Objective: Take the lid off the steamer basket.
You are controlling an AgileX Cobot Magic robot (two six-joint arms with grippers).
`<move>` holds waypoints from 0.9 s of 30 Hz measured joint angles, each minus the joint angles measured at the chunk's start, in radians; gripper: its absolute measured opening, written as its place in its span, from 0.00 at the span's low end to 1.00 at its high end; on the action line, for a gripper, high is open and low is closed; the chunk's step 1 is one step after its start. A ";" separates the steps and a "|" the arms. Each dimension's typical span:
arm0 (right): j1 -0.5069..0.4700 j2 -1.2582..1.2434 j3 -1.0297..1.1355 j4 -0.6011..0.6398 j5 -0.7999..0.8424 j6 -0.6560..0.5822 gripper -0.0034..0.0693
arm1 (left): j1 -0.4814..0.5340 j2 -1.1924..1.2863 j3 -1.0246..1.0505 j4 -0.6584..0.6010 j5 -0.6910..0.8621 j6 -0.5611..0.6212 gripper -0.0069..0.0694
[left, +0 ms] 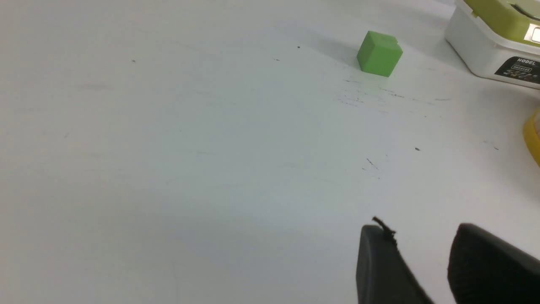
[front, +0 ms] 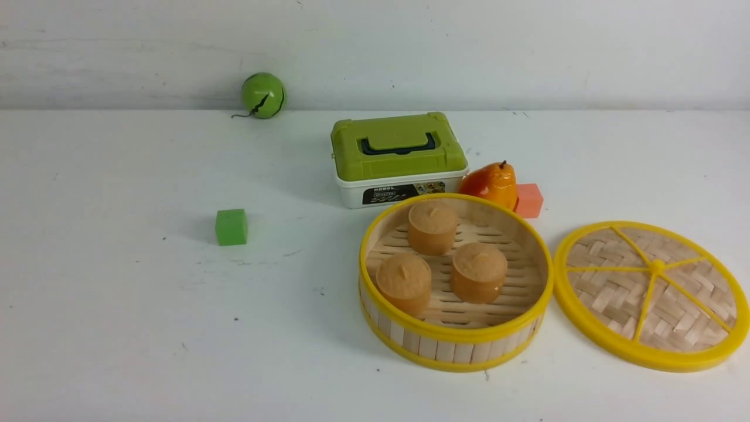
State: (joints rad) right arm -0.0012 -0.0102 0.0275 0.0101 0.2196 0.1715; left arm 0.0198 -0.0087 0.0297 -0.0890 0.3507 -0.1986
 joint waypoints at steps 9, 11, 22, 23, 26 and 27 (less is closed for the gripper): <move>-0.009 -0.001 -0.002 -0.036 0.134 0.000 0.03 | 0.000 0.000 0.000 0.000 0.000 0.000 0.40; -0.009 -0.001 -0.006 -0.036 0.152 0.000 0.03 | 0.000 0.000 0.000 0.000 0.000 0.000 0.40; -0.009 -0.001 -0.008 -0.032 0.166 0.001 0.04 | 0.000 0.000 0.000 0.001 0.000 0.000 0.40; -0.009 -0.001 -0.008 -0.032 0.166 0.001 0.04 | 0.000 0.000 0.000 0.001 0.000 0.000 0.40; -0.009 -0.001 -0.008 -0.032 0.166 0.001 0.04 | 0.000 0.000 0.000 0.001 0.000 0.000 0.40; -0.009 -0.001 -0.008 -0.032 0.166 0.001 0.05 | 0.000 0.000 0.000 0.001 0.000 0.000 0.40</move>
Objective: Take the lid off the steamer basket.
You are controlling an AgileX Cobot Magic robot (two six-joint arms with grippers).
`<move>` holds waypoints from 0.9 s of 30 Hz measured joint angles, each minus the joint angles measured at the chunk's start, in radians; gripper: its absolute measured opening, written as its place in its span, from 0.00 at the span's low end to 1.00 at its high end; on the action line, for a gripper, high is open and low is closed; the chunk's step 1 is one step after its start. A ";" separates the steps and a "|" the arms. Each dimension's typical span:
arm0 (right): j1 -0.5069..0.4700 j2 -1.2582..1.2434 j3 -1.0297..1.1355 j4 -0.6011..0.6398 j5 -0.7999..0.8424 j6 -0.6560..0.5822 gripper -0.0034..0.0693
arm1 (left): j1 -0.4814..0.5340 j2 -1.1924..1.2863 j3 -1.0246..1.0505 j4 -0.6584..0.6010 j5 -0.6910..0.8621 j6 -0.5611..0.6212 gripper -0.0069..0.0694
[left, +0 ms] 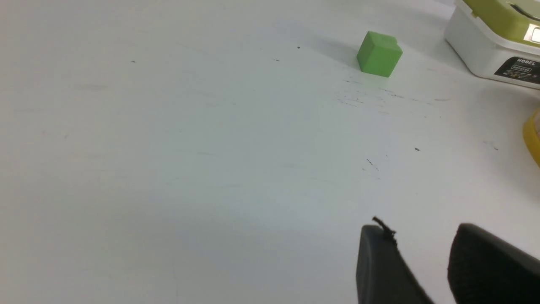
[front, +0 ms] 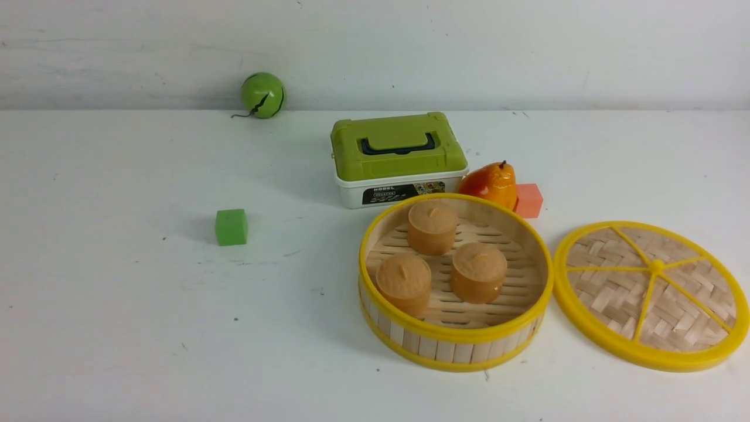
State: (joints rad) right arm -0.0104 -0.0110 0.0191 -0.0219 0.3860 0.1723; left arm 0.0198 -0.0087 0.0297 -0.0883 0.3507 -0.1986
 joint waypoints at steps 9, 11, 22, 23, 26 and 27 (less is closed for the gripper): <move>0.000 0.000 0.000 0.000 0.000 0.000 0.06 | 0.000 0.000 0.000 0.000 0.000 0.000 0.40; 0.000 0.000 0.000 0.000 0.000 0.000 0.06 | 0.000 0.000 0.000 0.000 0.000 0.000 0.40; 0.000 0.000 0.000 0.000 0.000 0.000 0.08 | 0.000 0.000 0.000 0.001 0.000 0.000 0.40; 0.000 0.000 0.000 0.000 0.000 0.000 0.09 | 0.000 0.000 0.000 0.001 0.000 0.000 0.40; 0.000 0.000 0.000 0.000 0.000 0.000 0.09 | 0.000 0.000 0.000 0.001 0.000 0.000 0.40; 0.000 0.000 0.000 0.000 0.000 0.000 0.09 | 0.000 0.000 0.000 0.001 0.000 0.000 0.40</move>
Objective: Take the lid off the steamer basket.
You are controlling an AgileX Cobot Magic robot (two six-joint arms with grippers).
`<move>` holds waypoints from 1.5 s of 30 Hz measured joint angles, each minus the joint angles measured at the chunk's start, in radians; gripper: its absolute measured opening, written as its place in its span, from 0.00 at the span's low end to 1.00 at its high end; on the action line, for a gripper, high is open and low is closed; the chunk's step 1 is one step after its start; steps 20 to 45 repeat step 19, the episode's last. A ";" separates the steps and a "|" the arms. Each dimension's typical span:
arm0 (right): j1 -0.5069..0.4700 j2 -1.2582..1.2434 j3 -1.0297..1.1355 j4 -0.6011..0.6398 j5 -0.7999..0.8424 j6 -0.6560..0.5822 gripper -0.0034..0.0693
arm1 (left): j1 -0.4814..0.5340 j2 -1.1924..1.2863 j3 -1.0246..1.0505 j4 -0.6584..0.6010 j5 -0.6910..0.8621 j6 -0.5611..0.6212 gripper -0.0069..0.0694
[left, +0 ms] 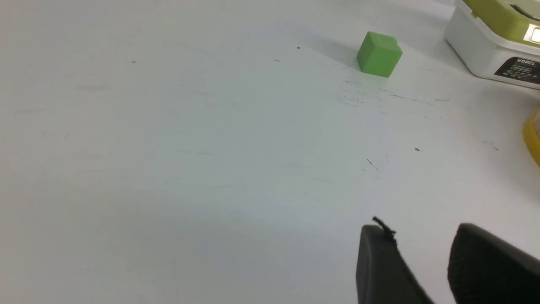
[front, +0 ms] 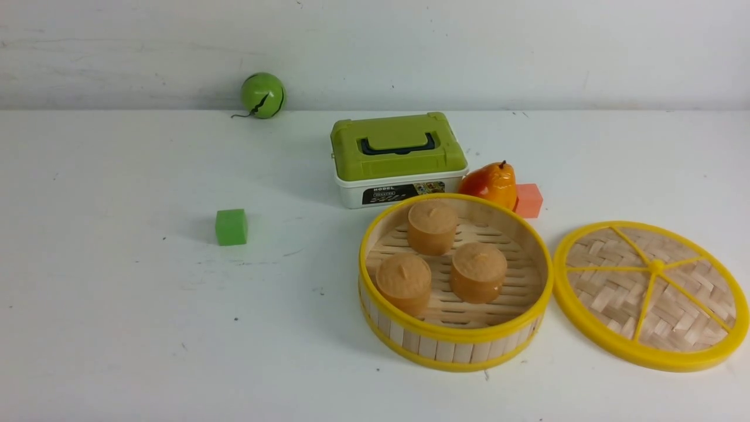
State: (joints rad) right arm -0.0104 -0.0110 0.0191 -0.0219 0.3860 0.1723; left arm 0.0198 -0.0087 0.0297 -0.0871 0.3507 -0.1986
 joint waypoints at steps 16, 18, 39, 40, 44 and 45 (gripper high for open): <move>0.000 0.000 0.000 0.000 0.000 0.000 0.12 | 0.000 0.000 0.000 0.000 0.000 0.000 0.40; 0.000 0.000 0.000 0.000 0.000 0.000 0.13 | 0.000 0.000 0.000 0.000 0.000 0.000 0.40; 0.000 0.000 0.000 0.000 0.000 0.000 0.13 | 0.000 0.000 0.000 0.000 0.000 0.000 0.40; 0.000 0.000 0.000 0.000 0.000 0.000 0.13 | 0.000 0.000 0.000 0.000 0.000 0.000 0.40; 0.000 0.000 0.000 0.000 0.000 0.000 0.13 | 0.000 0.000 0.000 0.000 0.000 0.000 0.40; 0.000 0.000 0.000 0.000 0.000 0.000 0.13 | 0.000 0.000 0.000 0.000 0.000 0.000 0.40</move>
